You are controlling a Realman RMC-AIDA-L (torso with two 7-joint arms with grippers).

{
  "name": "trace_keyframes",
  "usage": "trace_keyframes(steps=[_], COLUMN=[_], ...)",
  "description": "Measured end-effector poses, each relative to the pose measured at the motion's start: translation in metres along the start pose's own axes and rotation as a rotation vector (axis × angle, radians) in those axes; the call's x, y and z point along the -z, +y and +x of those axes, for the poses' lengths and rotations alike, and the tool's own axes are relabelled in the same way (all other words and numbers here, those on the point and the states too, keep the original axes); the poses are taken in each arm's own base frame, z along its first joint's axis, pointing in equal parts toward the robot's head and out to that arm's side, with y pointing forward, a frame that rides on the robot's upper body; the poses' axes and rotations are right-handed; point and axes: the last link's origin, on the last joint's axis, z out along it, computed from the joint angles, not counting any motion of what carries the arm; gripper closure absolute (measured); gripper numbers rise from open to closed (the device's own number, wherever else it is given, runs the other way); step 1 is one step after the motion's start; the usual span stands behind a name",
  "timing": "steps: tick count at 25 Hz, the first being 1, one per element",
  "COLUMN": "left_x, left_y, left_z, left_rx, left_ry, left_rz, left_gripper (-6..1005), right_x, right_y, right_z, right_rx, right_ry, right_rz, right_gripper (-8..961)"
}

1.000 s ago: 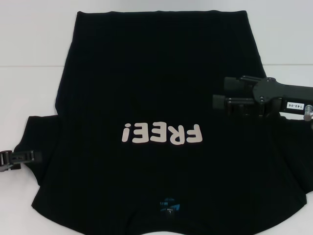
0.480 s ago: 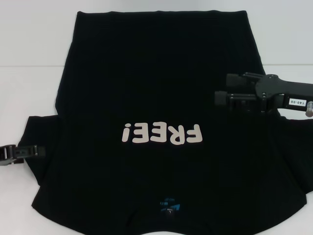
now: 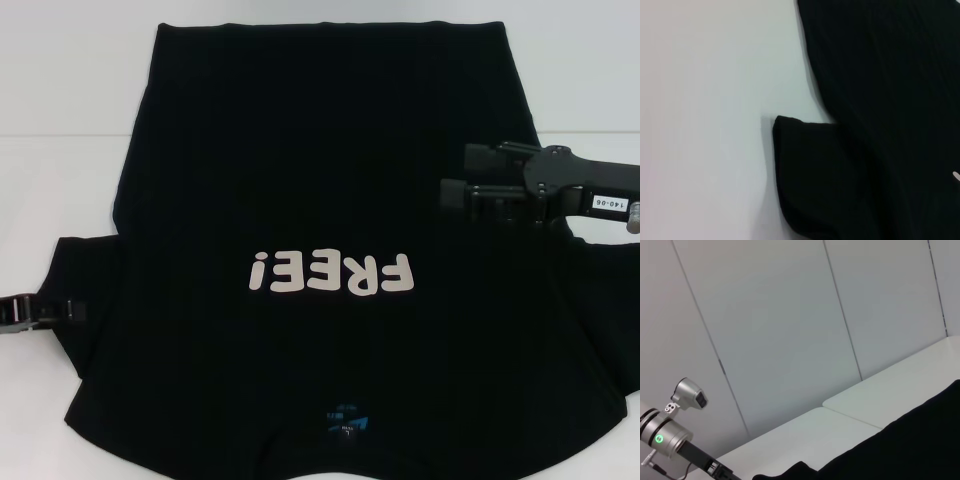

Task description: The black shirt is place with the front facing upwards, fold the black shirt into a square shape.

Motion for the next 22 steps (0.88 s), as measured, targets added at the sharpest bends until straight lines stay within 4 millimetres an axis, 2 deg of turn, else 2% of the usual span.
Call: trace_keyframes(steps=[7, 9, 20, 22], left_x=[0.000, 0.000, 0.001, 0.003], left_y=[0.001, 0.000, -0.005, -0.007], left_z=[0.002, 0.002, 0.008, 0.012], left_rx=[-0.004, -0.004, -0.014, -0.021], left_ry=[0.002, 0.004, 0.032, 0.044], left_rz=[0.003, 0.005, 0.042, 0.056], left_gripper=[329, 576, 978, 976], right_x=[0.000, 0.000, -0.003, -0.004], right_y=[0.000, 0.000, 0.001, 0.002], right_z=[-0.001, -0.001, 0.001, 0.003], right_rx=[0.000, 0.000, -0.011, -0.017], right_ry=[-0.005, -0.005, -0.018, -0.025], right_rz=[-0.002, -0.002, 0.002, 0.001], right_gripper=[36, 36, 36, 35])
